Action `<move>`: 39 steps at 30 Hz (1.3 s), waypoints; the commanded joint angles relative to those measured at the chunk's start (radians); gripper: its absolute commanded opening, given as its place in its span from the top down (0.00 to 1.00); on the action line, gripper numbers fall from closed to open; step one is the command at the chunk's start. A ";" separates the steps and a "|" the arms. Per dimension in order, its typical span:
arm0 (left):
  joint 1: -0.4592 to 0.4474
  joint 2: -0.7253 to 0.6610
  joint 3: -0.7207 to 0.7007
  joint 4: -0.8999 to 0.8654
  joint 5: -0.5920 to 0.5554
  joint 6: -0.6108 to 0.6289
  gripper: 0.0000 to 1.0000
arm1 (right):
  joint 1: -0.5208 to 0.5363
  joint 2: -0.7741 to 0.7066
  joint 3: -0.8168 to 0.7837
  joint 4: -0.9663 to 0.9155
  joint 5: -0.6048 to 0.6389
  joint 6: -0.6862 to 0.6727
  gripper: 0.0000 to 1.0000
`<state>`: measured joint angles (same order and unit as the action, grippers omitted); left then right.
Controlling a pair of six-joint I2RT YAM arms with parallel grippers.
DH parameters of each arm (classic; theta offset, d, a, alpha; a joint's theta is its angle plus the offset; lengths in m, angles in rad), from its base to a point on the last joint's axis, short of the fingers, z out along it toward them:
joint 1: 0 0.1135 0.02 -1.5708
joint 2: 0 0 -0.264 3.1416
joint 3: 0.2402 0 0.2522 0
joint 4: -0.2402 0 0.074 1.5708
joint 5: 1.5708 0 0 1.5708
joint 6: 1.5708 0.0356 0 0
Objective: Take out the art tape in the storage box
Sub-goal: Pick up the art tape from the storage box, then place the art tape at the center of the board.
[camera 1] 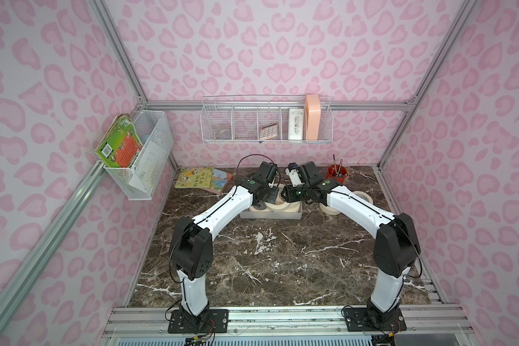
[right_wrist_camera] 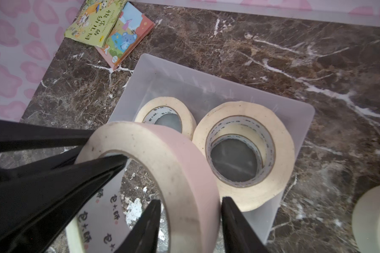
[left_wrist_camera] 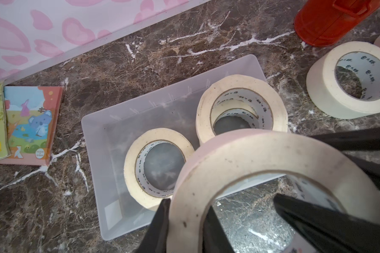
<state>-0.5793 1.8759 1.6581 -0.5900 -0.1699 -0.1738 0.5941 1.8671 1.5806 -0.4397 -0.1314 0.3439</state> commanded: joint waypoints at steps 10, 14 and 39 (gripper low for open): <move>-0.013 -0.077 -0.040 0.123 0.122 -0.021 0.33 | -0.077 -0.091 -0.091 -0.018 0.071 -0.012 1.00; -0.013 -0.121 -0.083 0.194 0.141 0.011 0.13 | -0.129 -0.187 -0.204 -0.035 0.128 -0.006 1.00; 0.005 0.174 0.046 0.216 0.231 -0.003 0.13 | -0.852 -0.421 -0.757 0.057 0.255 0.028 1.00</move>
<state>-0.5797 2.0426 1.6974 -0.3607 0.0723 -0.1837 -0.2321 1.4170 0.8017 -0.4423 0.0944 0.3630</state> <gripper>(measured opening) 0.879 0.197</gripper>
